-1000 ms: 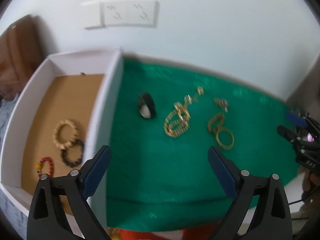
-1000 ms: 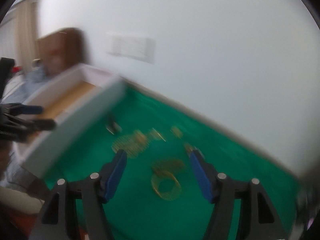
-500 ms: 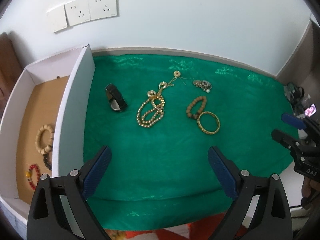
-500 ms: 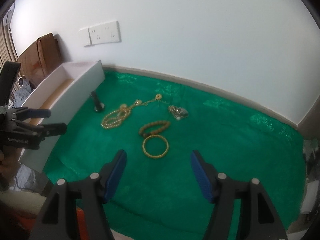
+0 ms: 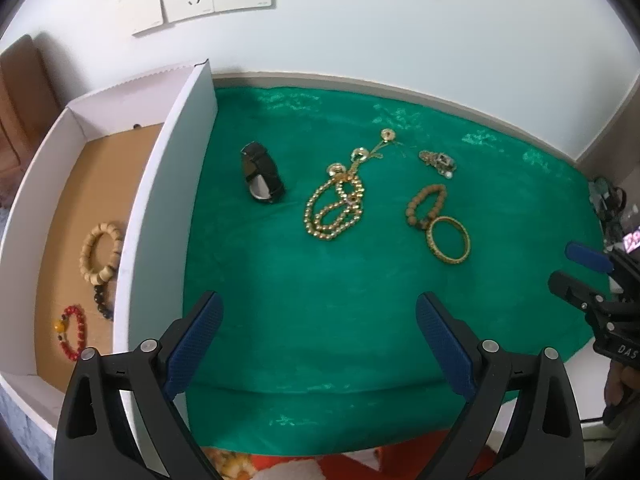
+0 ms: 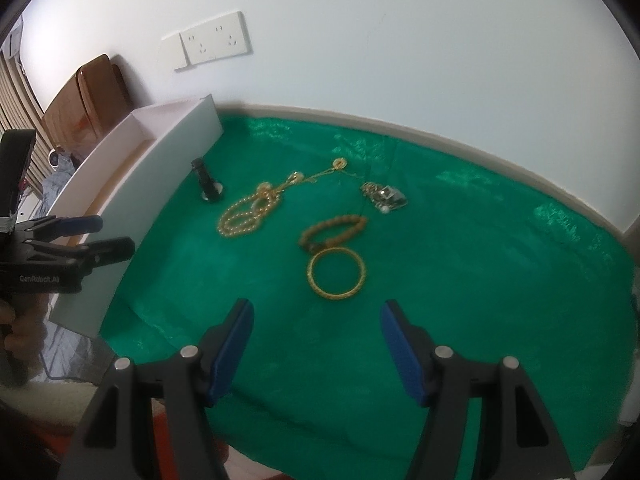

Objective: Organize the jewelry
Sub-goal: 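Move both tools back over the remaining jewelry, then grasp the black watch with the left tool while the right tool grasps the gold bangle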

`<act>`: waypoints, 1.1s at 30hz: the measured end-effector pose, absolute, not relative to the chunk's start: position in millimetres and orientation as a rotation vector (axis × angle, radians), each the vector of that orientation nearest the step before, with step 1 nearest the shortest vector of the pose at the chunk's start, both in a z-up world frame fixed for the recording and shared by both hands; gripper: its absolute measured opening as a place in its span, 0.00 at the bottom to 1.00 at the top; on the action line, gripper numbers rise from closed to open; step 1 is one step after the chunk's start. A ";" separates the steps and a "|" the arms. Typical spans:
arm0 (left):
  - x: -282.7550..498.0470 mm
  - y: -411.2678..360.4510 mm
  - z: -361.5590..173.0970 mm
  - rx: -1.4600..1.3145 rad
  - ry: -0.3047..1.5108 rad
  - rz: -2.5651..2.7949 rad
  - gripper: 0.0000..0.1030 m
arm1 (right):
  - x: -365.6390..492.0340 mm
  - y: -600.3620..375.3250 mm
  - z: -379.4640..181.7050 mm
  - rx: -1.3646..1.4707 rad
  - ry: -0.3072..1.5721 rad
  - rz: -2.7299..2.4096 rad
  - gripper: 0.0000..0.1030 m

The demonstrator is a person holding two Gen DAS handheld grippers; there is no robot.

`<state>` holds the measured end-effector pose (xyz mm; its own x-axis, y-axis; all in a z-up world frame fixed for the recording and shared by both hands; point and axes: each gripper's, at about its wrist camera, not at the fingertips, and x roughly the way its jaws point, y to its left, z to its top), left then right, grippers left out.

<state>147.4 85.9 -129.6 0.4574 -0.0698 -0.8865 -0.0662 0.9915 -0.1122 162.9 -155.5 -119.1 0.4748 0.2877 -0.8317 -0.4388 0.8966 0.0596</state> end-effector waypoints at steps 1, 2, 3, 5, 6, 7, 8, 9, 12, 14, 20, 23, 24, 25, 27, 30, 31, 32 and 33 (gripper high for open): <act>147.8 86.9 -130.7 -0.139 1.100 0.001 0.95 | 163.9 -155.1 -120.6 -0.164 0.985 0.449 0.65; 148.2 88.2 -132.2 -0.141 1.104 0.004 0.95 | 165.1 -154.7 -122.5 -0.157 0.991 0.451 0.65; 148.5 89.4 -133.4 -0.143 1.108 0.008 0.95 | 166.3 -154.4 -124.5 -0.150 0.997 0.453 0.65; 149.4 91.9 -136.1 -0.145 1.115 0.016 0.95 | 169.7 -153.7 -127.4 -0.137 1.009 0.461 0.65; 150.1 92.9 -137.7 -0.147 1.119 0.020 0.95 | 171.1 -152.7 -129.8 -0.132 1.017 0.466 0.65; 150.8 94.0 -138.8 -0.149 1.122 0.023 0.95 | 172.0 -151.7 -131.8 -0.130 1.024 0.470 0.65; 152.0 94.9 -140.2 -0.151 1.126 0.025 0.95 | 172.7 -150.3 -133.8 -0.131 1.030 0.474 0.65; 152.6 95.5 -141.6 -0.152 1.129 0.027 0.95 | 172.8 -148.7 -135.2 -0.133 1.035 0.478 0.65; 155.1 95.4 -145.5 -0.151 1.139 0.032 0.95 | 173.8 -144.8 -138.9 -0.138 1.044 0.492 0.65; 157.0 94.8 -147.3 -0.151 1.143 0.035 0.95 | 175.1 -142.8 -141.6 -0.143 1.049 0.499 0.65; 164.1 94.4 -150.5 -0.147 1.146 0.039 0.95 | 187.4 -140.7 -156.4 -0.151 1.060 0.518 0.65; 172.6 96.6 -154.0 -0.141 1.145 0.056 0.95 | 202.8 -136.7 -171.1 -0.155 1.086 0.524 0.65; 176.4 98.5 -154.8 -0.143 1.142 0.063 0.95 | 209.6 -134.4 -177.5 -0.153 1.101 0.533 0.65; 181.5 101.2 -155.6 -0.147 1.136 0.071 0.95 | 214.5 -132.5 -182.6 -0.156 1.108 0.539 0.65; 193.4 106.4 -158.2 -0.162 1.130 0.088 0.95 | 223.1 -126.8 -191.6 -0.167 1.122 0.554 0.65; 216.3 117.1 -166.2 -0.207 1.130 0.109 0.94 | 234.9 -114.4 -207.1 -0.201 1.157 0.573 0.62; 222.9 119.3 -167.8 -0.221 1.129 0.115 0.94 | 238.8 -107.6 -213.8 -0.224 1.171 0.583 0.61; 231.1 122.4 -170.0 -0.237 1.127 0.124 0.94 | 241.5 -103.1 -219.1 -0.244 1.179 0.589 0.58; 239.8 124.6 -171.6 -0.248 1.127 0.135 0.94 | 243.3 -99.2 -223.1 -0.260 1.183 0.592 0.57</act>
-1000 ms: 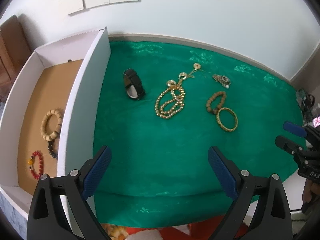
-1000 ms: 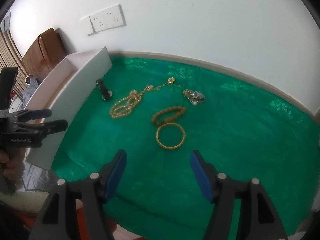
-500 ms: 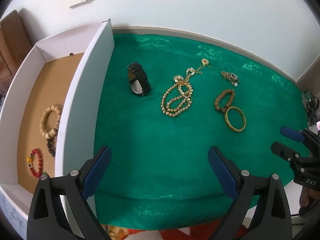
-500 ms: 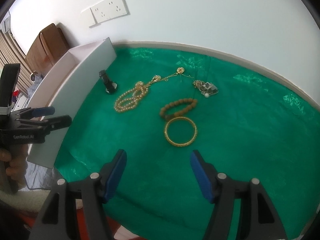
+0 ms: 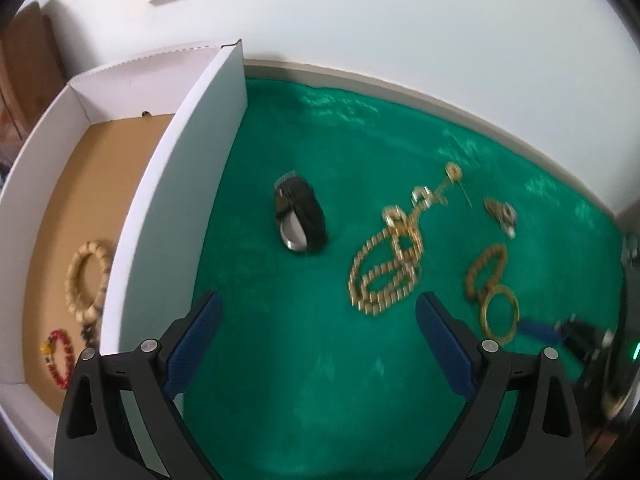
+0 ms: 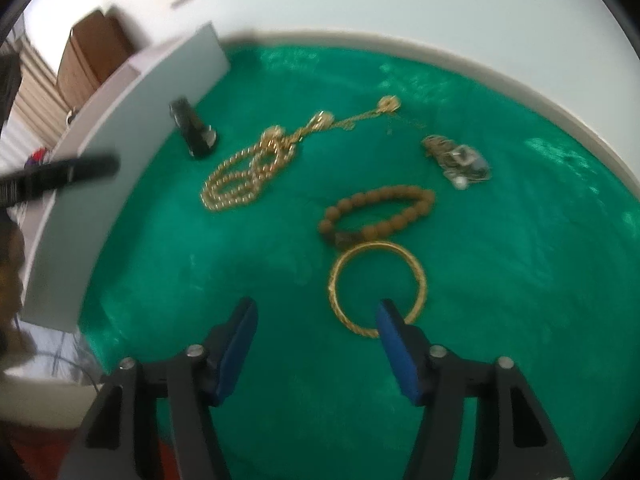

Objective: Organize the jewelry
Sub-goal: 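Grasp the black watch with the left tool while the right tool grasps the gold bangle, then lift the black watch and gold bangle toward the white box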

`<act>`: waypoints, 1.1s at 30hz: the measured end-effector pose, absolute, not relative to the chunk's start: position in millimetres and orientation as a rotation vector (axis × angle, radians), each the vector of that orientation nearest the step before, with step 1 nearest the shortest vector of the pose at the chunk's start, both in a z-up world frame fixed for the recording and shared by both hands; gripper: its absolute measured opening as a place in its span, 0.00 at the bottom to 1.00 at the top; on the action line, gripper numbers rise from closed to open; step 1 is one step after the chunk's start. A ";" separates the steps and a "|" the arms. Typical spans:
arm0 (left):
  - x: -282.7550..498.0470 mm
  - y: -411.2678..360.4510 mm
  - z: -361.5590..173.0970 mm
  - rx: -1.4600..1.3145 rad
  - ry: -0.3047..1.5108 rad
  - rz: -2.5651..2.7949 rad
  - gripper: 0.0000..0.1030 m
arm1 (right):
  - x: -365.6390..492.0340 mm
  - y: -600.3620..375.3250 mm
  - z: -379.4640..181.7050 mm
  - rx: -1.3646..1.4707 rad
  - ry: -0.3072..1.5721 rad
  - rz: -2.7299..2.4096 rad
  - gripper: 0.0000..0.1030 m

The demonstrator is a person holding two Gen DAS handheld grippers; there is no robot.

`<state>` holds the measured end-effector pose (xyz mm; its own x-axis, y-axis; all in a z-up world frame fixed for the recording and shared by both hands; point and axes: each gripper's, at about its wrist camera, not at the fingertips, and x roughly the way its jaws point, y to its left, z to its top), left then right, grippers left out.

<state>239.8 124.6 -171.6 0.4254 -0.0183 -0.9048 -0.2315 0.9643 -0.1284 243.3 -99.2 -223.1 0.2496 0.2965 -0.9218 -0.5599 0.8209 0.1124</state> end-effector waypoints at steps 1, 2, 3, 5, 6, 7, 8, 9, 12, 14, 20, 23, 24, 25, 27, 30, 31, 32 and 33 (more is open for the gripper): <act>246.3 125.4 -172.7 -0.256 1.124 0.141 0.94 | 245.2 -94.6 -228.0 -0.282 1.185 0.594 0.57; 253.1 126.1 -173.4 -0.262 1.120 0.146 0.94 | 246.3 -91.5 -231.7 -0.298 1.187 0.593 0.57; 260.3 126.8 -174.5 -0.264 1.114 0.155 0.94 | 247.6 -88.5 -236.0 -0.318 1.189 0.590 0.56; 274.4 128.4 -180.4 -0.259 1.115 0.183 0.94 | 249.2 -83.4 -243.9 -0.354 1.194 0.581 0.53; 281.2 130.1 -185.5 -0.259 1.122 0.198 0.93 | 249.8 -82.0 -247.9 -0.364 1.200 0.579 0.49; 287.8 131.9 -192.3 -0.256 1.134 0.216 0.88 | 250.5 -81.1 -252.0 -0.371 1.209 0.574 0.48; 292.9 133.0 -198.8 -0.253 1.150 0.230 0.85 | 249.9 -80.5 -252.8 -0.377 1.196 0.570 0.48; 299.1 134.5 -207.4 -0.248 1.175 0.245 0.79 | 249.5 -79.3 -253.5 -0.388 1.193 0.568 0.48; 306.6 139.3 -222.1 -0.266 1.216 0.254 0.54 | 248.7 -77.4 -253.1 -0.413 1.172 0.550 0.38; 307.3 139.6 -226.5 -0.291 1.220 0.231 0.24 | 249.6 -80.1 -252.0 -0.407 1.172 0.540 0.05; 297.9 137.6 -222.9 -0.307 1.197 0.159 0.15 | 256.1 -108.6 -241.8 -0.217 1.219 0.550 0.05; 287.0 133.1 -211.3 -0.282 1.184 0.127 0.15 | 258.3 -130.5 -230.0 -0.092 1.237 0.551 0.05; 285.4 132.4 -206.8 -0.278 1.182 0.117 0.15 | 259.5 -136.4 -226.9 -0.061 1.240 0.552 0.05; 281.7 131.2 -201.2 -0.275 1.180 0.103 0.15 | 259.0 -144.2 -222.8 -0.026 1.243 0.554 0.05; 270.9 128.4 -188.7 -0.263 1.176 0.076 0.15 | 258.2 -158.1 -215.1 0.030 1.241 0.551 0.05; 256.8 122.9 -173.7 -0.245 1.168 0.035 0.15 | 256.7 -169.5 -200.9 0.085 1.229 0.546 0.05; 251.4 120.5 -169.2 -0.244 1.166 0.018 0.15 | 258.4 -168.7 -198.1 0.091 1.226 0.545 0.05; 244.9 117.8 -164.2 -0.246 1.165 0.002 0.15 | 254.6 -166.1 -191.7 0.098 1.220 0.544 0.05; 237.1 114.4 -158.8 -0.248 1.165 -0.019 0.15 | 252.5 -167.0 -186.6 0.104 1.214 0.545 0.05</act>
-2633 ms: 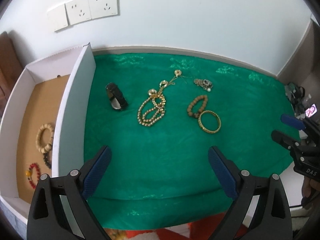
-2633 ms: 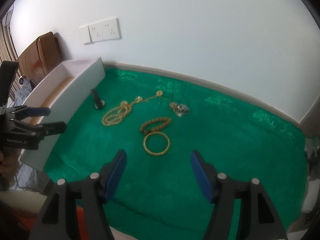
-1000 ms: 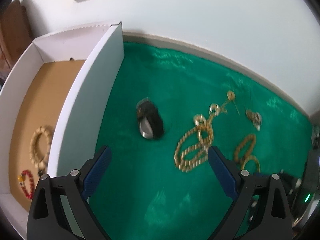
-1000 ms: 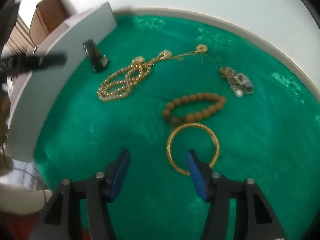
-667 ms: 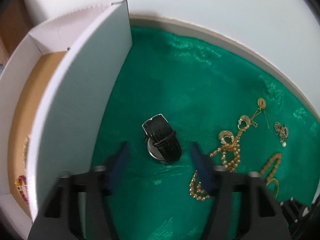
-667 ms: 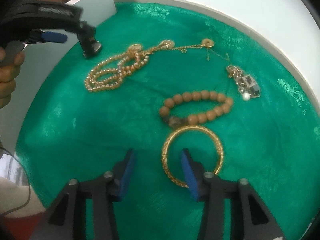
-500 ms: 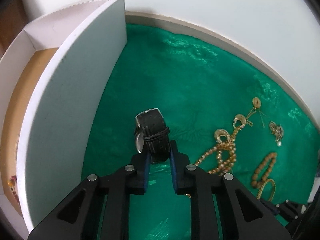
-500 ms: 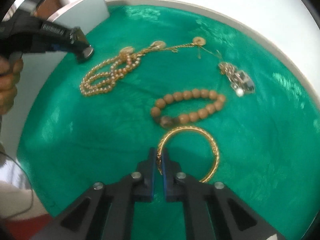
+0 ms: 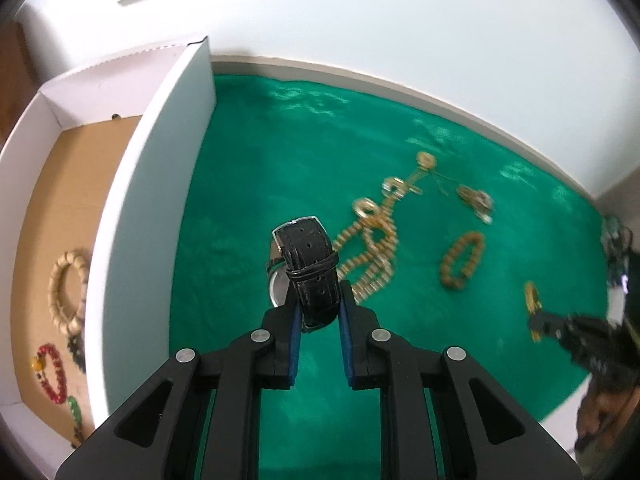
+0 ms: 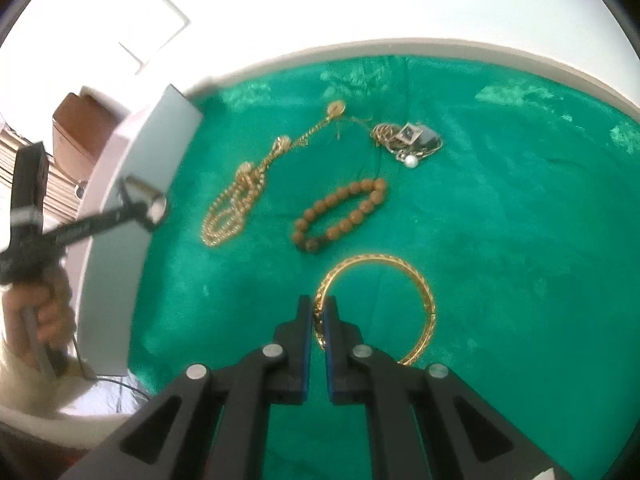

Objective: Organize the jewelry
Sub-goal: 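Lift the black watch and gold bangle toward the white box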

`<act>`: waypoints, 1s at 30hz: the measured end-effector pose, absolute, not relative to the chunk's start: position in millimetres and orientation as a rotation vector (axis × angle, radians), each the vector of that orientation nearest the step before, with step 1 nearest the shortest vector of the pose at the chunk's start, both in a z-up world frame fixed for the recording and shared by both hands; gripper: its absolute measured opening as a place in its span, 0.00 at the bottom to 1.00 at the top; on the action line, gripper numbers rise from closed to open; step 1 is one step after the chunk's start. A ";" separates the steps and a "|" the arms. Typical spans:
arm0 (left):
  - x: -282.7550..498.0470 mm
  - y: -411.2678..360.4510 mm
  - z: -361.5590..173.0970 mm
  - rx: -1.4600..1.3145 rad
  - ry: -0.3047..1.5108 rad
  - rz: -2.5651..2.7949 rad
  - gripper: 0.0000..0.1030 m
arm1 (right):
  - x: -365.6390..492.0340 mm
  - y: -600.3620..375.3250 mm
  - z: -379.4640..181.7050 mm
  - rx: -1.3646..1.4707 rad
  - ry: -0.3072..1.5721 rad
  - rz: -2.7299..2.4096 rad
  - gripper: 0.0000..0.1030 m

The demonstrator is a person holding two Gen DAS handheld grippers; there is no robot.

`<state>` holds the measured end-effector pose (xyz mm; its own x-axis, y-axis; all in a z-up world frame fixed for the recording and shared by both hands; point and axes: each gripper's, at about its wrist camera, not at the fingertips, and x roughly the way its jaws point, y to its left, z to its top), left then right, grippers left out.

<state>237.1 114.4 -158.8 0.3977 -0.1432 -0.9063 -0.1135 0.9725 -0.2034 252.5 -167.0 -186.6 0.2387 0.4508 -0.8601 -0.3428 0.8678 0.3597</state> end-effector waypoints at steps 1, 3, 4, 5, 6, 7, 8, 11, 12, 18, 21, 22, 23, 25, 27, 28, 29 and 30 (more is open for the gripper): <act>231.5 111.3 -155.3 -0.250 1.165 -0.032 0.15 | 250.5 -169.6 -184.0 0.107 1.210 0.547 0.05; 217.8 106.9 -147.1 -0.257 1.168 -0.057 0.15 | 248.1 -168.4 -179.9 0.111 1.199 0.559 0.05; 210.9 105.3 -143.1 -0.259 1.170 -0.065 0.15 | 245.7 -166.4 -175.1 0.106 1.192 0.566 0.05; 202.7 104.4 -138.0 -0.260 1.171 -0.068 0.15 | 242.5 -162.4 -169.5 0.097 1.185 0.575 0.05; 196.4 104.9 -134.1 -0.260 1.171 -0.069 0.15 | 239.6 -158.0 -165.9 0.087 1.179 0.583 0.05; 188.6 106.3 -129.0 -0.264 1.167 -0.067 0.15 | 234.4 -151.5 -159.6 0.067 1.168 0.599 0.05; 180.7 108.6 -124.0 -0.270 1.164 -0.061 0.15 | 230.8 -144.7 -154.6 0.048 1.159 0.613 0.05; 160.4 118.3 -112.7 -0.284 1.149 -0.034 0.15 | 218.1 -122.6 -139.7 0.005 1.132 0.672 0.05; 153.7 122.2 -108.4 -0.287 1.142 -0.020 0.15 | 214.8 -117.5 -136.7 -0.005 1.127 0.687 0.05; 110.4 152.1 -84.4 -0.327 1.094 0.068 0.15 | 197.1 -64.6 -118.7 -0.094 1.093 0.823 0.05; 95.5 165.0 -80.9 -0.333 1.082 0.118 0.15 | 191.3 -42.8 -116.0 -0.128 1.089 0.883 0.05; 90.4 170.1 -79.9 -0.332 1.079 0.142 0.15 | 189.4 -36.3 -115.0 -0.137 1.087 0.900 0.05; 87.0 175.0 -79.4 -0.331 1.077 0.164 0.15 | 186.8 -27.3 -113.6 -0.150 1.084 0.923 0.05; 79.9 187.2 -78.4 -0.335 1.071 0.214 0.15 | 182.8 -11.2 -111.9 -0.170 1.079 0.963 0.05; 75.2 196.5 -78.2 -0.338 1.068 0.257 0.15 | 180.6 1.6 -111.7 -0.181 1.078 0.999 0.05; 73.0 200.9 -78.0 -0.333 1.065 0.282 0.15 | 179.0 5.9 -111.1 -0.188 1.076 1.016 0.05; 70.9 204.7 -77.7 -0.325 1.063 0.305 0.15 | 178.1 8.7 -111.9 -0.195 1.074 1.027 0.05; 69.5 208.0 -77.7 -0.317 1.062 0.321 0.15 | 177.2 15.6 -111.8 -0.206 1.071 1.043 0.05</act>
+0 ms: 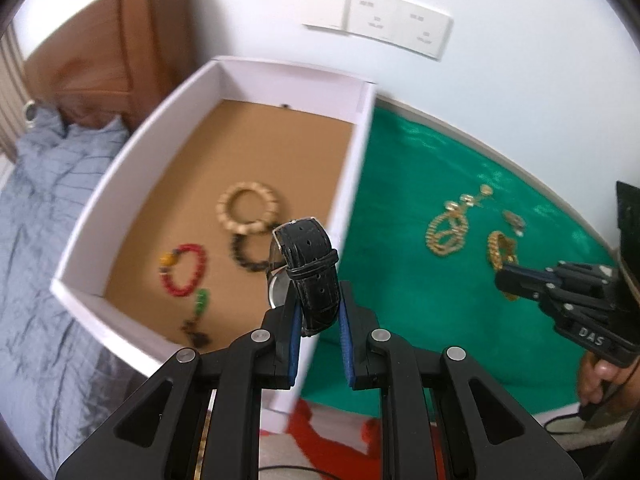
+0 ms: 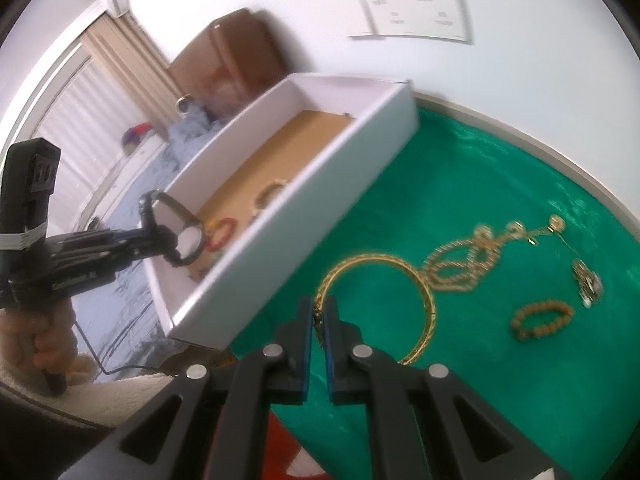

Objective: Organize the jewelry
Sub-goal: 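Lift the black watch and gold bangle toward the white box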

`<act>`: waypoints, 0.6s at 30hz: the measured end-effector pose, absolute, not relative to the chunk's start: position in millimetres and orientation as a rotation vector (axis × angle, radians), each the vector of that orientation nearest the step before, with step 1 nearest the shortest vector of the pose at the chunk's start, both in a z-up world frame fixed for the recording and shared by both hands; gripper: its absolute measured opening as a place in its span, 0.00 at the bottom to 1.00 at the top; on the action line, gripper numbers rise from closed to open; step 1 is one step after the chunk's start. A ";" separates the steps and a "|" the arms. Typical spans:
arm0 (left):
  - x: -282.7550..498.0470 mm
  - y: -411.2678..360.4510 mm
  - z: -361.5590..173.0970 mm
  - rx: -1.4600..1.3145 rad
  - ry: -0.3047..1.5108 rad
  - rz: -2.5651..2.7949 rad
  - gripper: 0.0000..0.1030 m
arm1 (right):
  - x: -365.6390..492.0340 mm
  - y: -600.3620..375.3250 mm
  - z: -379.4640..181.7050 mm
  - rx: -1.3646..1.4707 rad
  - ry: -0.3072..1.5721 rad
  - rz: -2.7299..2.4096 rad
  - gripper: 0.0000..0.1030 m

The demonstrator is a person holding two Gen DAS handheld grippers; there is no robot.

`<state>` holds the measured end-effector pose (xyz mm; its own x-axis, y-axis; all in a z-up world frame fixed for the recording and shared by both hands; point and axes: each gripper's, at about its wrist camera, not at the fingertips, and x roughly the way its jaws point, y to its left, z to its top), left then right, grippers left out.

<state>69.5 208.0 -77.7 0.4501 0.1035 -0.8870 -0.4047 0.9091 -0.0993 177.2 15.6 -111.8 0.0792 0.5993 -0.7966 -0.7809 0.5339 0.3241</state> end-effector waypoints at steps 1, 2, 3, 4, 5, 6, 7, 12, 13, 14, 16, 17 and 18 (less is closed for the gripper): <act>67.6 211.2 -77.7 -0.307 1.062 0.341 0.15 | 176.8 20.6 -111.7 -0.213 1.069 1.055 0.05; 66.1 213.7 -77.7 -0.302 1.061 0.354 0.15 | 176.3 25.1 -111.5 -0.218 1.068 1.063 0.05; 64.9 216.6 -77.9 -0.299 1.061 0.366 0.15 | 175.9 29.2 -110.3 -0.223 1.066 1.071 0.05; 63.9 219.5 -78.3 -0.296 1.060 0.378 0.15 | 175.9 33.0 -109.8 -0.227 1.064 1.078 0.05; 63.4 221.9 -79.0 -0.291 1.060 0.389 0.15 | 175.7 36.8 -108.7 -0.230 1.062 1.088 0.05; 63.2 223.6 -79.4 -0.285 1.060 0.400 0.15 | 175.1 39.5 -108.0 -0.234 1.060 1.095 0.05; 63.0 225.4 -80.3 -0.281 1.060 0.407 0.15 | 174.6 41.9 -106.7 -0.238 1.058 1.103 0.05; 63.6 237.4 -85.2 -0.298 1.062 0.421 0.15 | 170.8 58.9 -99.8 -0.263 1.043 1.145 0.05; 63.0 243.2 -85.4 -0.320 1.061 0.417 0.15 | 169.5 65.7 -97.2 -0.274 1.036 1.164 0.05; 62.6 250.7 -86.0 -0.350 1.060 0.412 0.15 | 167.9 71.9 -94.7 -0.282 1.030 1.176 0.05; 58.1 272.2 -86.9 -0.417 1.052 0.422 0.15 | 162.5 88.7 -87.3 -0.311 1.000 1.218 0.05; 55.4 283.4 -87.3 -0.431 1.046 0.439 0.15 | 159.3 96.6 -85.2 -0.326 0.987 1.234 0.05; 53.6 292.4 -87.6 -0.437 1.040 0.458 0.15 | 155.8 105.0 -82.0 -0.343 0.973 1.255 0.05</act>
